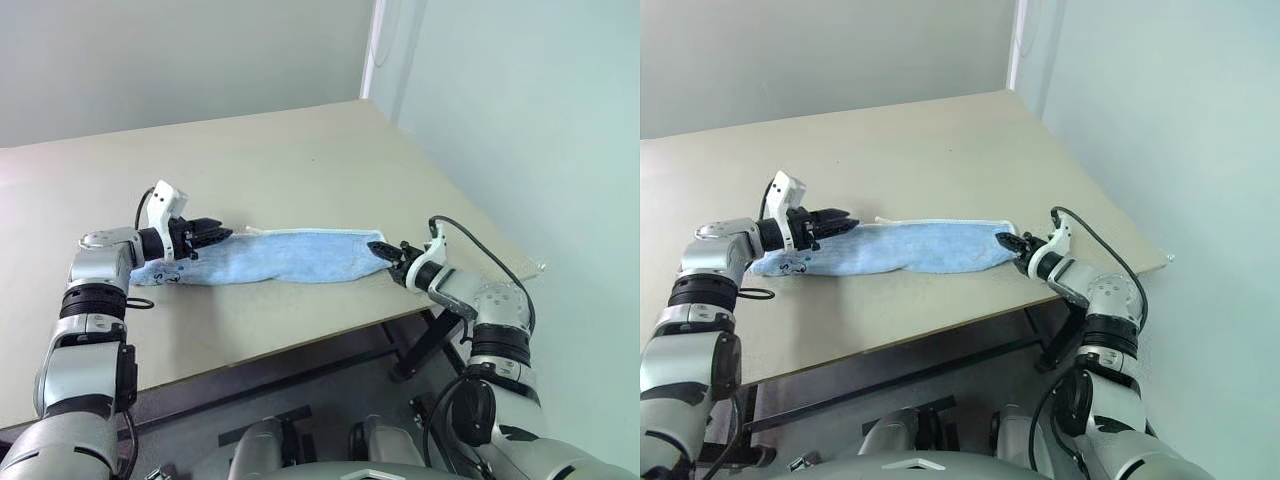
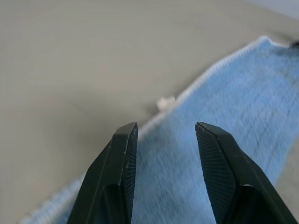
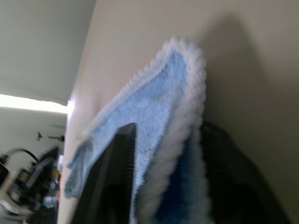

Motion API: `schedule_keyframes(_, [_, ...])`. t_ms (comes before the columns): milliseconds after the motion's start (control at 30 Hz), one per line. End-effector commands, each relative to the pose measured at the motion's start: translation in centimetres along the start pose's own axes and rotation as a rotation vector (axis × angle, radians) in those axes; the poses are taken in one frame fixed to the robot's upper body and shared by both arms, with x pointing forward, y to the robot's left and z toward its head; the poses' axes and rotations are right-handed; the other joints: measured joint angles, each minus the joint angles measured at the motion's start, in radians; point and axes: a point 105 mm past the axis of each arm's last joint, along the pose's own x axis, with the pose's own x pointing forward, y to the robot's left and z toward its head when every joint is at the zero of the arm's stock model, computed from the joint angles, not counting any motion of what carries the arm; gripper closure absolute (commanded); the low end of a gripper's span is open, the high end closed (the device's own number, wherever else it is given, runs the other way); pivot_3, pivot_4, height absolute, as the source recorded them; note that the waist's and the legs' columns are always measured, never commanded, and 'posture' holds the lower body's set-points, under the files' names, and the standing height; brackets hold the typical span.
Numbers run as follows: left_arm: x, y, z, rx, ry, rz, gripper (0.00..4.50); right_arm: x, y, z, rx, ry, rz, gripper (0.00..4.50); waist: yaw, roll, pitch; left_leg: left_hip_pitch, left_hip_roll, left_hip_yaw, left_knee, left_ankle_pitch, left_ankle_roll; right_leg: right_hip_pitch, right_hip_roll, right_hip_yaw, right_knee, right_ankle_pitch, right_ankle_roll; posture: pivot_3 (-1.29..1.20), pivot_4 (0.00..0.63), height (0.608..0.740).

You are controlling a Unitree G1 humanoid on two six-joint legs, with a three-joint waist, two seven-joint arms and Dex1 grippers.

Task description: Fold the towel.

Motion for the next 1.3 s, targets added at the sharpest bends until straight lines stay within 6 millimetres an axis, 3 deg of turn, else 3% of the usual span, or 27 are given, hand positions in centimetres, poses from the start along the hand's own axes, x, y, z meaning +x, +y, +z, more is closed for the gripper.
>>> schedule_keyframes(33, [-0.7,0.5,1.3,0.032,-0.039,0.019,2.41,-0.4,0.4,0.3,-0.034,-0.016,0.016,4.02,-0.006,0.000,0.000,0.000,0.000,0.000,0.000,0.000,0.000,0.000,0.000,0.000,0.000,0.000,0.000,0.00,0.000,0.735])
schedule_keyframes(67, [-0.7,0.4,1.2,0.030,-0.039,0.019,2.41,-0.6,0.2,0.8,-0.041,-0.032,0.000,4.41,-0.006,0.000,0.000,0.000,0.001,0.000,0.001,0.000,0.000,0.001,0.001,0.000,0.000,0.000,0.000,0.00,0.000,0.735])
schedule_keyframes(100, [-0.6,0.4,1.1,0.029,-0.039,0.018,2.41,-0.9,-0.1,1.2,-0.046,-0.046,-0.015,4.46,-0.006,0.000,0.000,0.001,0.001,0.000,0.002,-0.001,0.002,0.001,0.001,0.000,0.000,0.000,0.000,0.00,0.000,0.735])
schedule_keyframes(567, [-1.1,0.8,0.4,0.028,-0.013,0.045,2.41,-7.0,-1.8,9.3,-0.233,-0.108,-0.178,4.46,-0.002,0.000,0.000,0.000,0.000,0.003,0.002,-0.003,0.005,-0.001,-0.004,0.001,0.000,0.000,-0.003,0.00,0.000,0.735])
schedule_keyframes(733, [-0.7,0.5,-0.1,0.020,-0.013,0.039,2.41,-7.4,-1.0,11.2,-0.421,-0.070,-0.240,4.46,-0.010,0.000,0.000,0.001,0.001,0.003,0.002,-0.003,0.005,-0.001,-0.004,0.001,0.000,0.001,-0.001,0.00,0.000,0.735])
schedule_keyframes(867, [-0.5,0.1,-1.1,0.025,0.018,0.019,2.41,-6.6,0.6,9.5,-0.623,0.053,-0.243,4.46,-0.012,0.000,0.000,0.001,0.001,0.002,0.002,-0.002,0.006,-0.001,-0.004,0.001,0.000,0.001,-0.001,0.00,0.000,0.735])
schedule_keyframes(1000, [-0.5,0.3,-0.6,0.019,0.008,0.027,2.41,-5.4,3.6,7.0,-0.731,0.136,-0.147,4.46,-0.010,0.000,0.000,0.000,0.001,0.002,0.003,-0.002,0.007,-0.002,-0.004,0.001,0.001,0.001,-0.001,0.00,0.000,0.735])
schedule_keyframes(1167, [-0.5,0.5,-0.4,0.027,0.018,0.028,2.41,-3.4,8.0,3.3,-0.751,0.221,0.011,4.46,-0.009,0.000,0.000,0.000,0.001,0.002,0.003,-0.002,0.007,-0.002,-0.005,0.001,0.001,0.001,-0.001,0.00,0.000,0.735])
schedule_keyframes(1300, [-0.2,0.4,-0.5,0.026,0.025,0.023,2.41,-1.2,10.1,0.6,-0.723,0.281,0.080,4.46,-0.009,0.000,0.000,0.000,0.001,0.002,0.004,-0.002,0.007,-0.005,-0.005,0.001,0.001,0.002,-0.003,0.00,0.000,0.735])
